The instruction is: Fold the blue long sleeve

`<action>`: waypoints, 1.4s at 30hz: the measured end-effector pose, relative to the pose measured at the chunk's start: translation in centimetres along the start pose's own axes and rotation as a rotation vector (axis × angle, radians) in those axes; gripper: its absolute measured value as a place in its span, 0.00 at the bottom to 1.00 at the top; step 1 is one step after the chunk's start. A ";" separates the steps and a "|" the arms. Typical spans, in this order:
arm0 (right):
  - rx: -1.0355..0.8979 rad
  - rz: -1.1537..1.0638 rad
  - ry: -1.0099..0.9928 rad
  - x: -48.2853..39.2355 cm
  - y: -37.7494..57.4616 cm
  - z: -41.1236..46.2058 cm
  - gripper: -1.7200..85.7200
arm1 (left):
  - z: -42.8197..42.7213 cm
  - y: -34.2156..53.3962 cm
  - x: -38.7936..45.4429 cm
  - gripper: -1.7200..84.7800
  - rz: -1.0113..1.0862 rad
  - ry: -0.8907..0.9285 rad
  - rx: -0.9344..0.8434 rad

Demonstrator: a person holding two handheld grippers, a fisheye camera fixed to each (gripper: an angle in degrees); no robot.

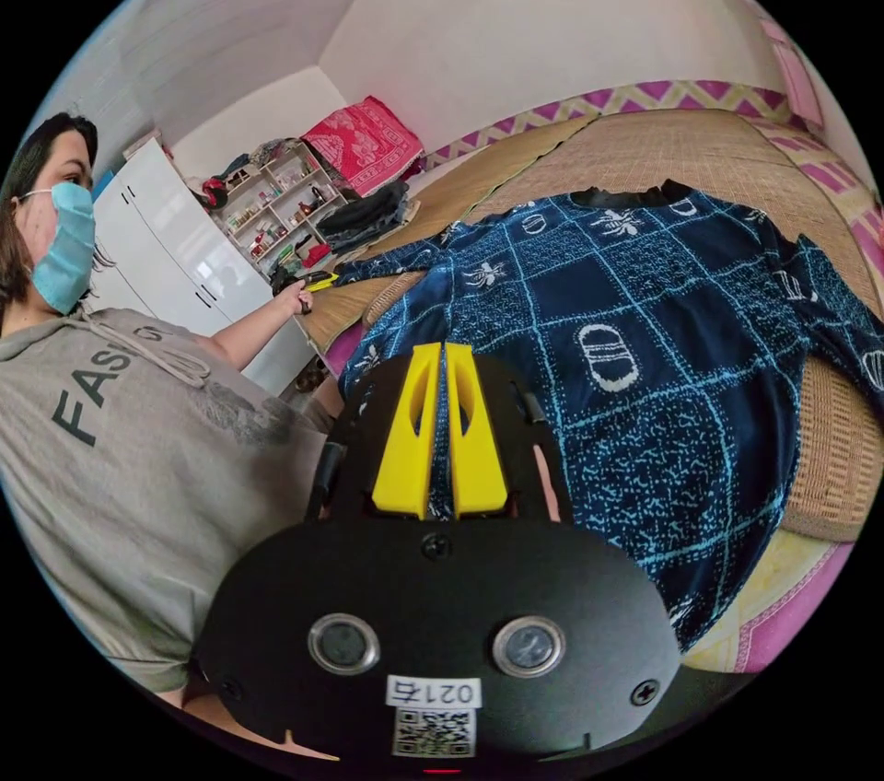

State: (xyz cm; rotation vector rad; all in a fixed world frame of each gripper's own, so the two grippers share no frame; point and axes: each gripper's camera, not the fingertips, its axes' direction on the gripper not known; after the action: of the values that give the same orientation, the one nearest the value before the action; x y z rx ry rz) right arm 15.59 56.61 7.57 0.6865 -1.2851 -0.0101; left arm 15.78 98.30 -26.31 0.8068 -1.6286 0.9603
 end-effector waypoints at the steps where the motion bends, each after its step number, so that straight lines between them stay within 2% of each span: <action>1: -0.002 -0.005 0.000 -0.2 -0.3 0.1 0.02 | 0.2 -0.7 -0.2 0.01 -0.013 0.011 0.007; 8: -0.062 -0.060 0.043 -2.3 -3.1 3.4 0.02 | 2.3 -4.7 3.9 0.01 0.003 -0.028 0.004; 12: -0.093 -0.081 0.253 -2.6 -3.7 5.9 0.03 | 2.9 -4.8 7.5 0.01 0.024 0.034 0.027; 15: -0.129 -0.051 0.431 -1.8 -4.0 7.2 0.04 | 1.6 -4.0 13.0 0.01 0.097 0.124 0.086; 18: -0.164 -0.038 0.593 -0.7 -3.8 8.0 0.03 | -0.4 -2.8 22.1 0.01 0.220 0.164 0.144; 21: -0.173 -0.022 0.615 0.5 -3.2 7.8 0.02 | -1.7 -1.1 34.7 0.01 0.364 0.207 0.177; 23: -0.149 -0.005 0.591 1.0 -2.6 6.8 0.02 | -1.7 0.9 47.3 0.01 0.504 0.256 0.186; 24: -0.129 0.007 0.578 1.4 -2.2 5.9 0.02 | -1.5 1.5 50.7 0.01 0.539 0.264 0.188; 26: -0.098 0.030 0.555 2.1 -1.4 4.2 0.02 | 0.8 4.6 64.9 0.01 0.684 0.285 0.161; 27: -0.084 0.050 0.538 2.7 -0.7 3.0 0.02 | 1.7 5.5 68.6 0.01 0.720 0.283 0.151; 29: -0.067 0.080 0.510 3.6 0.6 1.3 0.02 | 7.0 10.2 82.8 0.01 0.872 0.293 0.098; 32: -0.043 0.115 0.497 4.5 3.4 -1.4 0.02 | 16.4 16.8 97.7 0.01 0.991 0.314 0.016; 38: -0.001 0.154 0.509 4.7 9.7 -6.4 0.02 | 36.4 30.3 118.1 0.01 1.087 0.402 -0.179; 42: 0.037 0.200 0.462 5.6 13.7 -9.6 0.02 | 47.6 38.2 124.3 0.01 1.130 0.382 -0.302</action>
State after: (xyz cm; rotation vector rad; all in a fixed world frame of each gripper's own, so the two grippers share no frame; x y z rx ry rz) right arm 20.78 69.96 17.92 0.5484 -0.9033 0.3192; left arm -67.85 68.03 79.79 -0.5872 -1.7788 1.4421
